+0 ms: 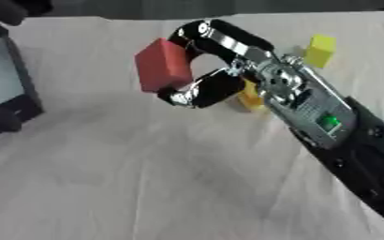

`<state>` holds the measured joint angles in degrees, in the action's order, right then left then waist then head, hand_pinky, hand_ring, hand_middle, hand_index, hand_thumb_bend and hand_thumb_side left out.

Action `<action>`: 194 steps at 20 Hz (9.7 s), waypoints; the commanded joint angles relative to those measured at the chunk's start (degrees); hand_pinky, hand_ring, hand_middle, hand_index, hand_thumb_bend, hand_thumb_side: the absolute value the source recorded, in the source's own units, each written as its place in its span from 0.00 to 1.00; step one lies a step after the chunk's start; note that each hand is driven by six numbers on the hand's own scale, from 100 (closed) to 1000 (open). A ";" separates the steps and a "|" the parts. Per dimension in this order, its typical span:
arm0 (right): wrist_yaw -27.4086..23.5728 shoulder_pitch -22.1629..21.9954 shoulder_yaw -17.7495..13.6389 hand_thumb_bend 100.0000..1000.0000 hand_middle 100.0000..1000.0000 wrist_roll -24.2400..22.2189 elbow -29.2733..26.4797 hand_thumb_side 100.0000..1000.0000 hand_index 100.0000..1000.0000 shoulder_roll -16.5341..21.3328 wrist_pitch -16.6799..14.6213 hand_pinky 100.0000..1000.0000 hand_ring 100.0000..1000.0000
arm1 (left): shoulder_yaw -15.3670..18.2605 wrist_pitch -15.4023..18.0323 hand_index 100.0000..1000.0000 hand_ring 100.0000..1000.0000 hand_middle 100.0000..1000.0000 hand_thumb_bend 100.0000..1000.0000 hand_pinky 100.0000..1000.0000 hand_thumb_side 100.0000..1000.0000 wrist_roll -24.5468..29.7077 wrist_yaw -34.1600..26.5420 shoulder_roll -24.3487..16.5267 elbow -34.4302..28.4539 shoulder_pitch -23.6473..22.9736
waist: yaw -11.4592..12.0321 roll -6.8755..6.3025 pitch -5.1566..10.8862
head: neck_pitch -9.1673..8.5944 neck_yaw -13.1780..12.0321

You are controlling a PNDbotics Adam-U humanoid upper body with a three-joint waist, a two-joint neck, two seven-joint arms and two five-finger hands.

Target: Pick up the objects with one hand, pass them to the other hand, and then place them into the box on the other side of the table.

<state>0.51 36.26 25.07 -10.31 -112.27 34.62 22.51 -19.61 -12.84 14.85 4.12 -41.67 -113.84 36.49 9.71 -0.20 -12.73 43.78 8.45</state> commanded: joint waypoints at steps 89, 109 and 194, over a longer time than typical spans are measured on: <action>20.66 7.60 5.53 0.31 0.50 0.79 6.42 0.00 0.54 -13.83 4.11 0.77 0.53 | -8.34 -11.30 0.67 0.72 0.66 0.65 0.74 0.18 7.70 16.17 9.57 3.04 12.30 | 1.31 -1.64 3.10 | 0.33 -3.07; 19.44 7.51 5.63 0.30 0.50 0.96 6.34 0.00 0.54 -14.18 4.32 0.77 0.53 | -9.73 -11.21 0.61 0.67 0.60 0.57 0.71 0.19 5.48 18.67 11.95 6.98 12.87 | 0.99 -1.62 2.94 | 0.33 -3.94; 22.48 6.38 4.50 0.61 0.74 -0.39 5.19 0.39 0.82 -11.26 0.60 0.85 0.75 | 1.65 -12.69 0.35 0.44 0.31 0.36 0.64 0.00 -0.87 24.05 -1.67 5.87 0.77 | 0.20 -0.90 2.65 | 0.33 -7.15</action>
<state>23.48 41.78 30.44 -11.03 -105.72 22.27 22.84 -19.61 -25.41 15.04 28.22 -40.46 -107.83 36.74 9.89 -1.14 -11.67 43.78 1.64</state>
